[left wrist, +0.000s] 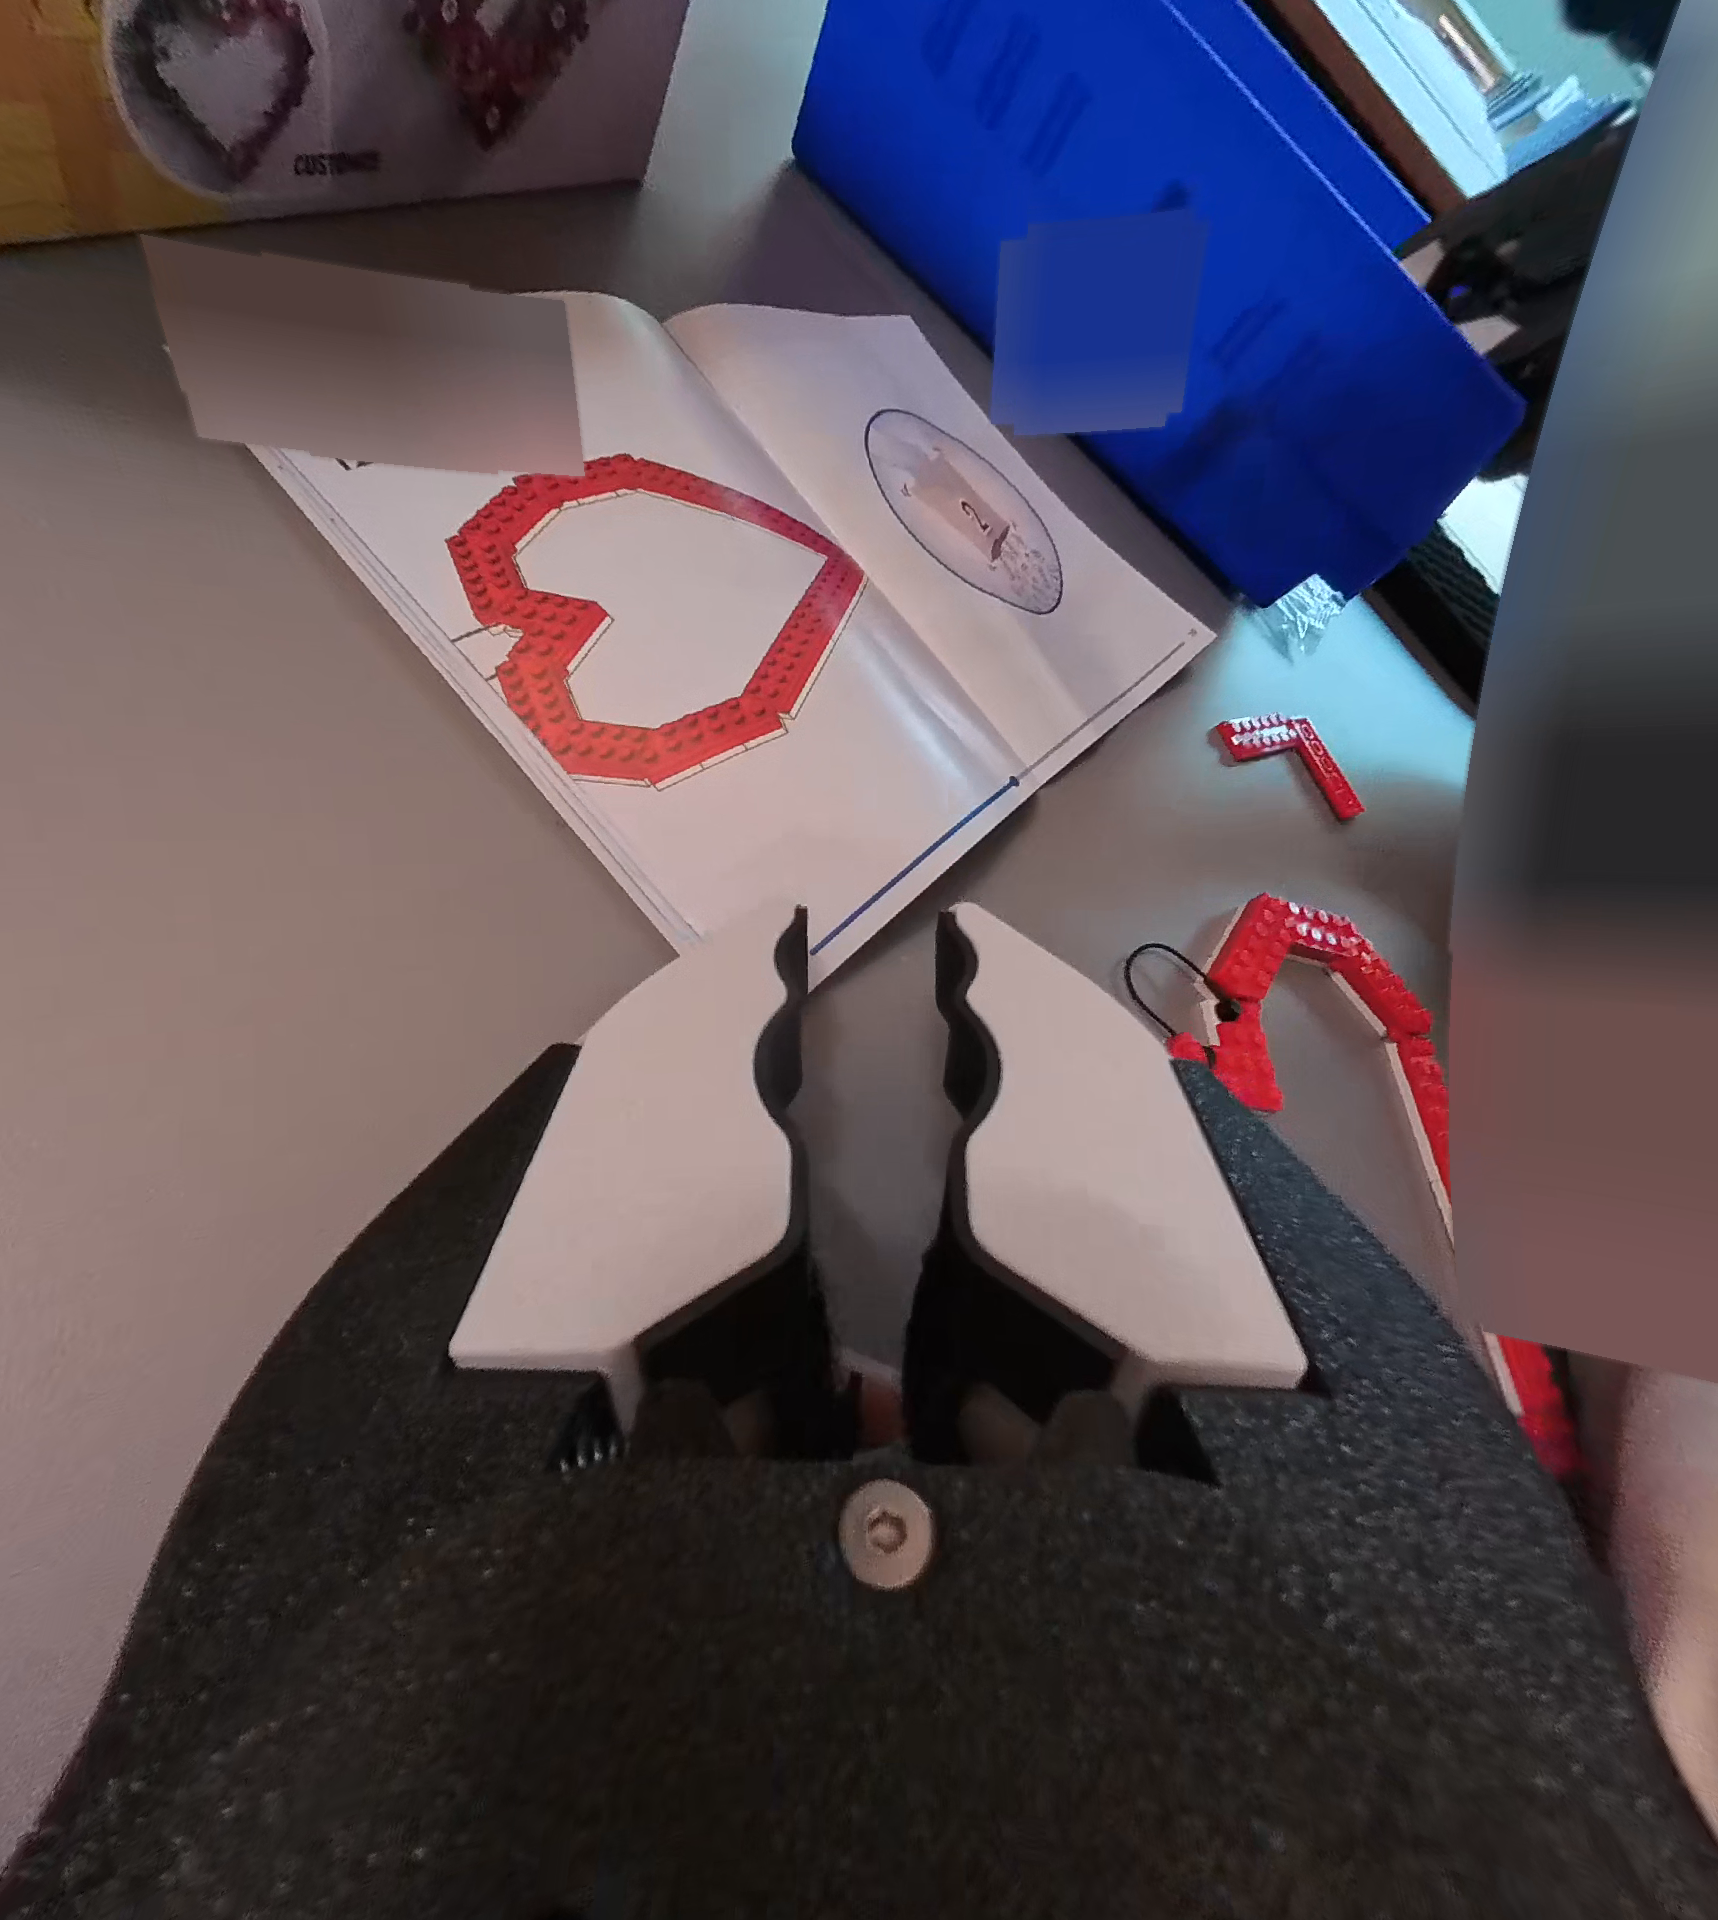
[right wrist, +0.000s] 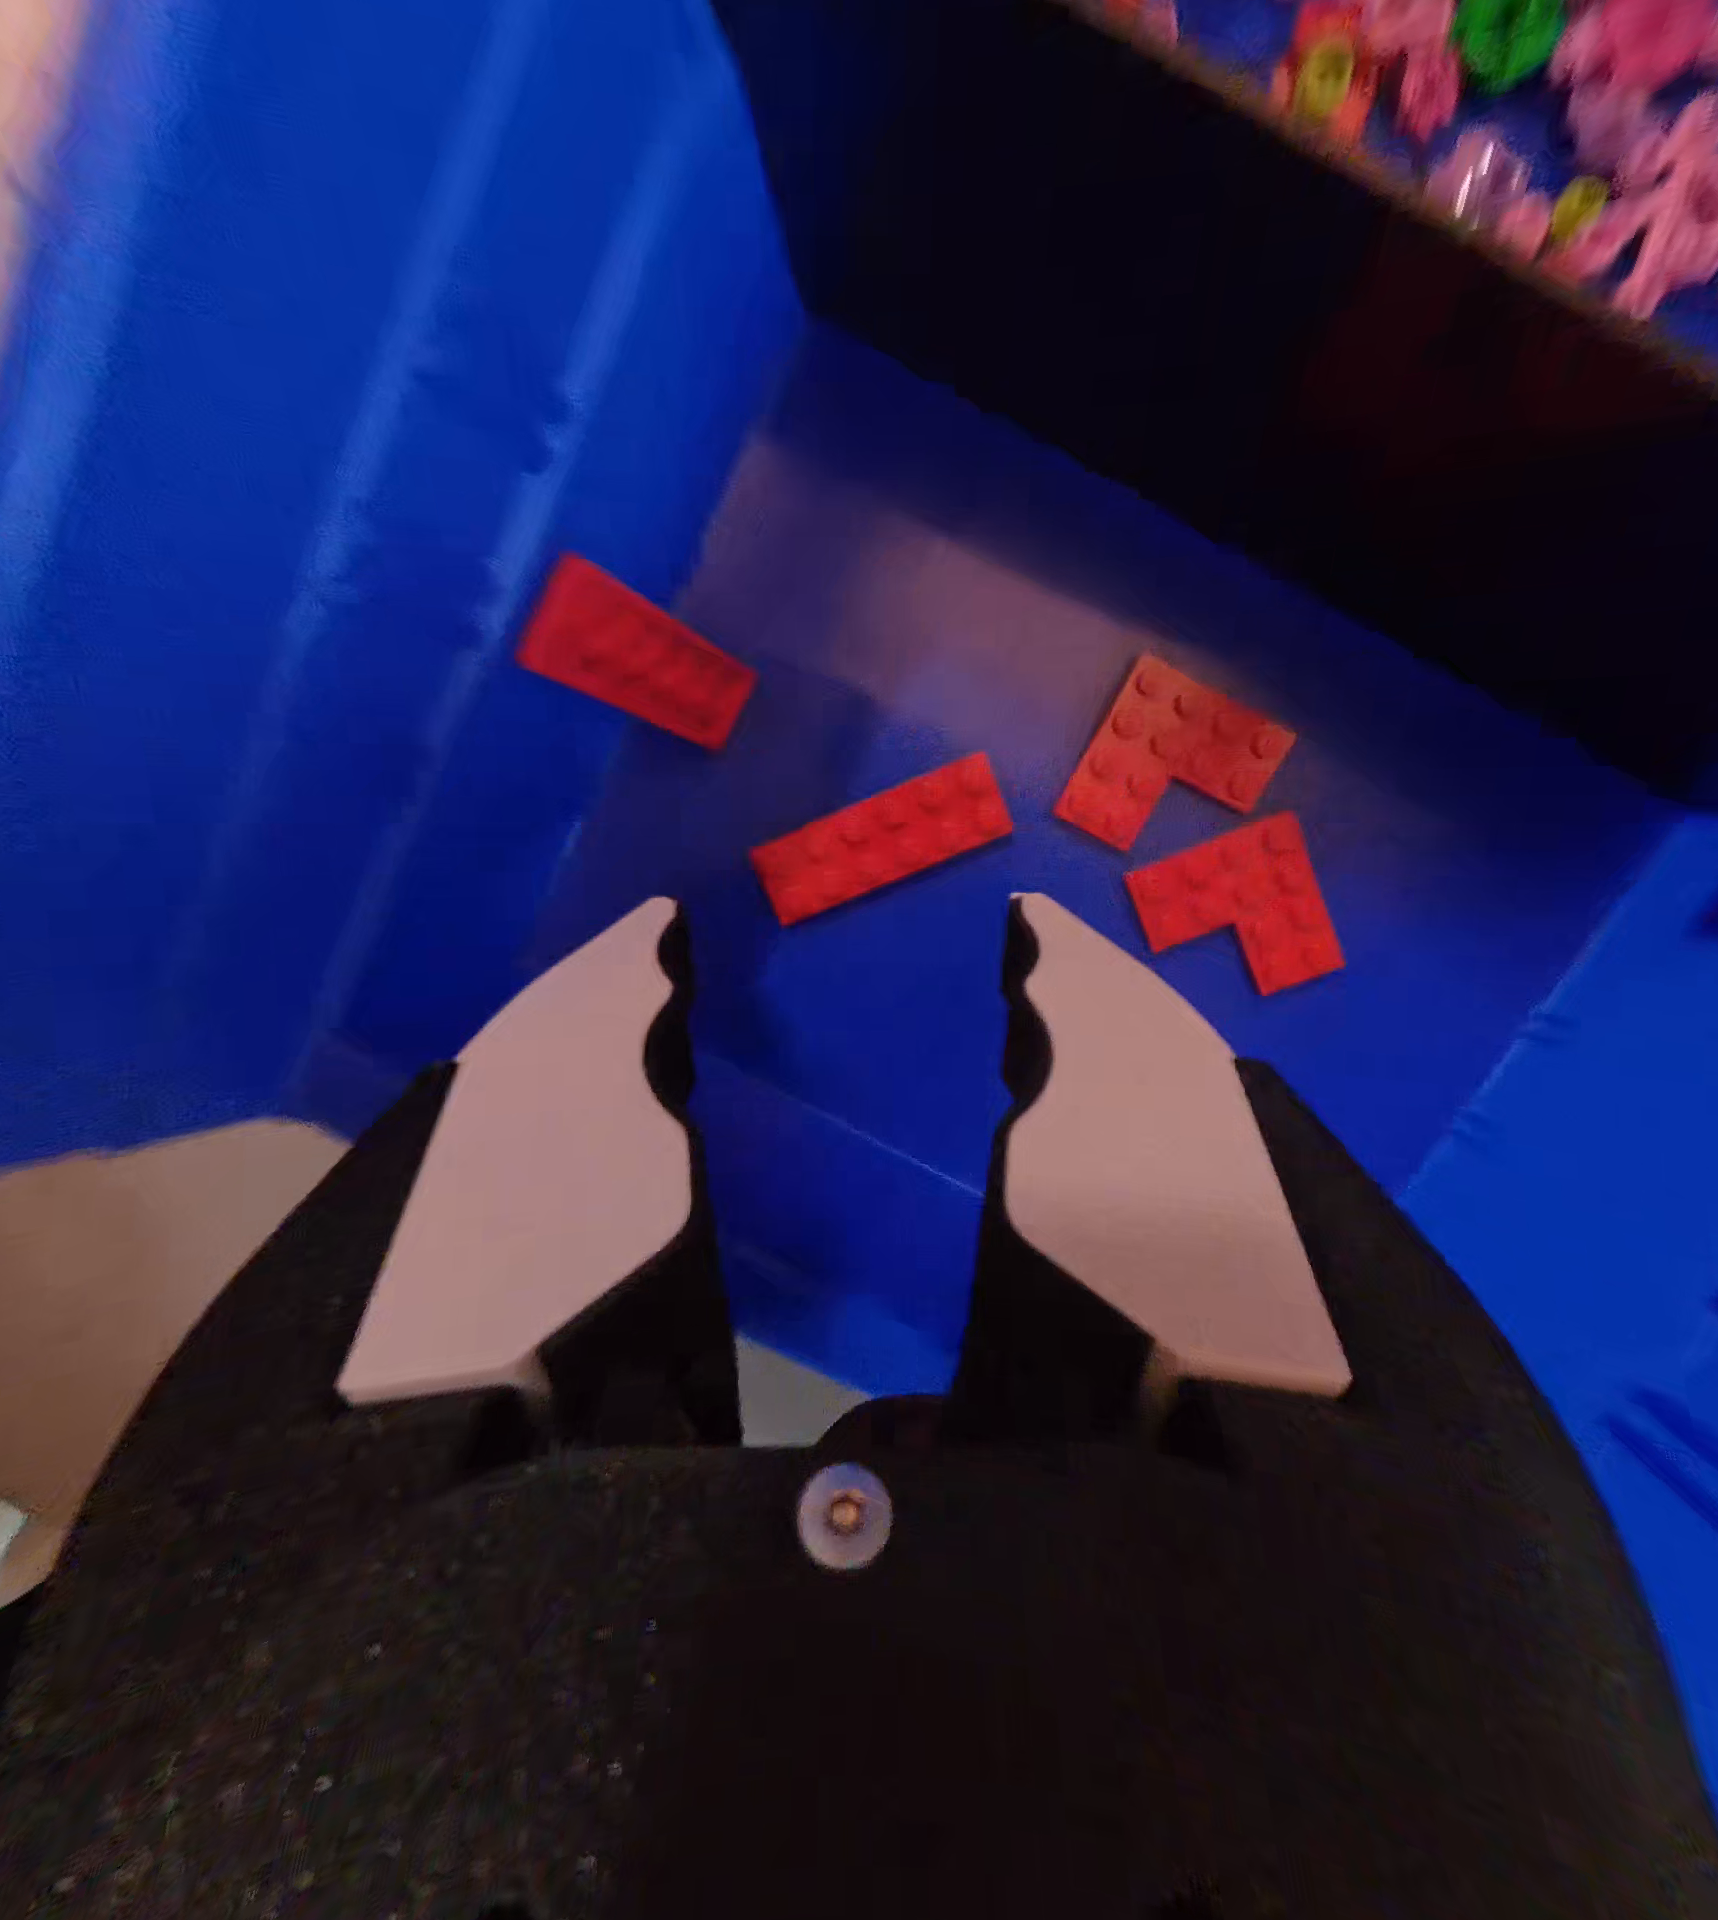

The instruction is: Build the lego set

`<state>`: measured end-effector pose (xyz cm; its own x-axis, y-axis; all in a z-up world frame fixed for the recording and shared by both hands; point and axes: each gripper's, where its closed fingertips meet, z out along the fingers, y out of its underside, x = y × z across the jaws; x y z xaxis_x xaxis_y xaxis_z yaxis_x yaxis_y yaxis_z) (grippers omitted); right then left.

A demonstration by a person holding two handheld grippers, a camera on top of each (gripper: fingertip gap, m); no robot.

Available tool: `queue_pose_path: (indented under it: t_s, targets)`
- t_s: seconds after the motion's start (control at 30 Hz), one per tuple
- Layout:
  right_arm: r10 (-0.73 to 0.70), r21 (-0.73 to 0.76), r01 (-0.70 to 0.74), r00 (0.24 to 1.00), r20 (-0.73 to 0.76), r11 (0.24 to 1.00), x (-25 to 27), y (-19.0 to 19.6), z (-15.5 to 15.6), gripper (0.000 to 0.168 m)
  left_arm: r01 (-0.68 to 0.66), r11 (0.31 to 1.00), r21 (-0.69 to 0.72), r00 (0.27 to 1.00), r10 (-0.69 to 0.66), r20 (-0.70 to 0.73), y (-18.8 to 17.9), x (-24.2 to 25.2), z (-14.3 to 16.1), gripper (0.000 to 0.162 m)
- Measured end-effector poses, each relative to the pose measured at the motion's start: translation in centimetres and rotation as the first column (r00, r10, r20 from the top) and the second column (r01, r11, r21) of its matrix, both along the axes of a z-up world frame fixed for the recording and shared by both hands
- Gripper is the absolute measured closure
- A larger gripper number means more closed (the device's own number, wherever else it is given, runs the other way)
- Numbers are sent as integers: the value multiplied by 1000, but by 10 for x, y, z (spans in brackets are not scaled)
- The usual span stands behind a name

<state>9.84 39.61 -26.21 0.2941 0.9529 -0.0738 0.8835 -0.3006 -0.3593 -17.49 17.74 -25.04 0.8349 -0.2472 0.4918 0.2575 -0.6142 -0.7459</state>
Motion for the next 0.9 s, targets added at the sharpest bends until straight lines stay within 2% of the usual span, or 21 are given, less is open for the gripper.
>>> queue_pose_path:
  t_s: [0.03, 0.1, 0.2, 0.23, 0.27, 0.43, 0.5, 0.57, 0.63, 0.67, 0.7, 0.8, 0.9]
  targets:
    - [-18, -4, 18, 999, 48, 1000, 1, 1, -8, 104, -2, 1000, 3, 1000, 2, -10, 0, 0, 0, 140]
    - [-45, 7, 44, 995, 85, 999, -3, 4, -16, 105, -5, 1000, 11, 1000, 5, -21, 0, 0, 1, 140]
    - [-88, 42, 84, 992, 89, 996, -9, 10, -17, 120, -8, 1000, 9, 1000, 8, -16, 0, 0, 1, 140]
    - [-77, 43, 73, 994, 82, 996, -11, 11, -17, 142, -7, 1000, 6, 1000, 7, -14, 0, 0, 0, 140]
    - [-50, 40, 47, 996, 74, 998, -12, 11, -17, 149, -5, 1000, 6, 1000, 5, -12, 0, 1, 0, 140]
    - [-5, 75, 5, 1000, -3, 997, -8, 15, -9, 151, 10, 1000, 12, 1000, -10, -13, -2, 4, 1, 140]
    - [-44, 110, 61, 989, -144, 992, -6, 14, 21, 150, 15, 1000, 11, 1000, -15, -6, -2, 5, 1, 140]
    - [-22, 108, 67, 929, -370, 992, -8, -10, 73, 151, 18, 1000, 11, 1000, -18, 1, -3, 6, 1, 140]
    - [93, 77, -60, 827, -554, 995, -12, -64, 115, 151, 23, 1000, 12, 1000, -23, 4, -3, 7, 2, 140]
    - [144, 66, -130, 803, -578, 989, -14, -91, 120, 151, 25, 1000, 11, 1000, -25, 4, -3, 7, 1, 140]
    - [182, 56, -181, 813, -553, 982, -17, -113, 113, 151, 28, 1000, 8, 1000, -28, 3, -3, 7, 1, 140]
    - [232, 0, -257, 873, -429, 966, -35, -153, 60, 151, 39, 999, -1, 999, -39, -1, -3, 9, 0, 140]
    - [243, -68, -284, 903, -355, 956, -42, -168, 18, 149, 45, 999, 5, 999, -45, -8, -3, 10, 0, 140]
